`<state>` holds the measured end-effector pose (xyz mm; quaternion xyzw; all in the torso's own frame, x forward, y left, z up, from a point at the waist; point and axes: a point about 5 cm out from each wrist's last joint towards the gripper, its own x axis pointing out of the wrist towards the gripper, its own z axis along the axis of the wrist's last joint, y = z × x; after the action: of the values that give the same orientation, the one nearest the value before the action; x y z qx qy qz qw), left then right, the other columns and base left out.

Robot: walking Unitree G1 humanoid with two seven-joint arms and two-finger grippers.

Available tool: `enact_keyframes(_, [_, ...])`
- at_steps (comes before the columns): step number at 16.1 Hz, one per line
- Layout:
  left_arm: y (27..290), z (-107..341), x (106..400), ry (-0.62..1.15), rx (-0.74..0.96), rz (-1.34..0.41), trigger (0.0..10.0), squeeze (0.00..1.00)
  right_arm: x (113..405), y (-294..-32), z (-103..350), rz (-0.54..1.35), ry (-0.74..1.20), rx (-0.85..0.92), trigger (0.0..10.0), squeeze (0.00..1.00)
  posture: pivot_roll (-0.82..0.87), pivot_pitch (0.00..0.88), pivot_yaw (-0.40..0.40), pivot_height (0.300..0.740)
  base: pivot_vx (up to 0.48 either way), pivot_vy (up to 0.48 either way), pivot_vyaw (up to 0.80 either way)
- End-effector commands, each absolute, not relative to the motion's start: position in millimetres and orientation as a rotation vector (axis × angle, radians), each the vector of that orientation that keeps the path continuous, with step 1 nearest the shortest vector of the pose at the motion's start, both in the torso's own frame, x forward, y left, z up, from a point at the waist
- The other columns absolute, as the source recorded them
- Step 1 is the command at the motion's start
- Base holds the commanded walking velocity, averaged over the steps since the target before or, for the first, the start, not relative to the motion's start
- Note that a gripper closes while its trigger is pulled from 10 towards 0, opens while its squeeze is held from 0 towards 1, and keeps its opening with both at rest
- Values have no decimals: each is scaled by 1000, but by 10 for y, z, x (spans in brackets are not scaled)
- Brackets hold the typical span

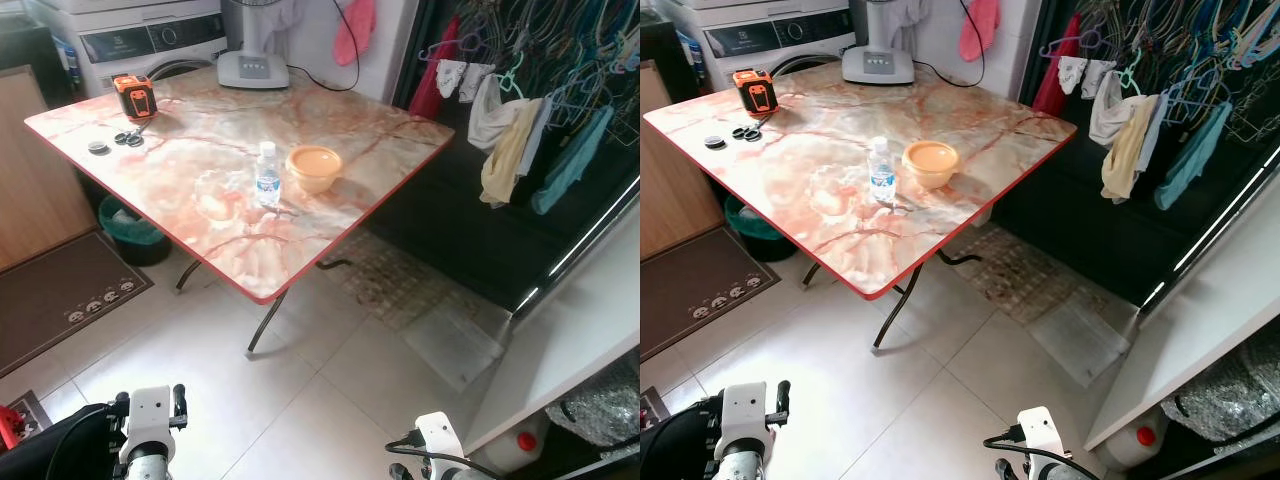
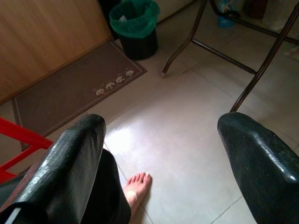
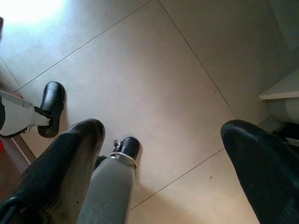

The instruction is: Restocking fridge

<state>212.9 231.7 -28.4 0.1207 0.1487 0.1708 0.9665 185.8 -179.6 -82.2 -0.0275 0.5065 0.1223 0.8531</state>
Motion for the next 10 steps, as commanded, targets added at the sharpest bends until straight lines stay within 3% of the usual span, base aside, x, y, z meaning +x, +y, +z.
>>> enact_keyframes(1, [2306, -310, 2086, 308, 250, 342, 10000, 0, 1873, -1837, -809, 254, 1061, -72, 10000, 0, -20, 0, -124, 740, 0, 0, 0])
enact_keyframes(10, [2294, -234, 2093, 215, 267, 347, 10000, 0, 1874, -1836, -809, 257, 1062, -74, 10000, 0, -24, 0, -124, 740, 0, 0, 0])
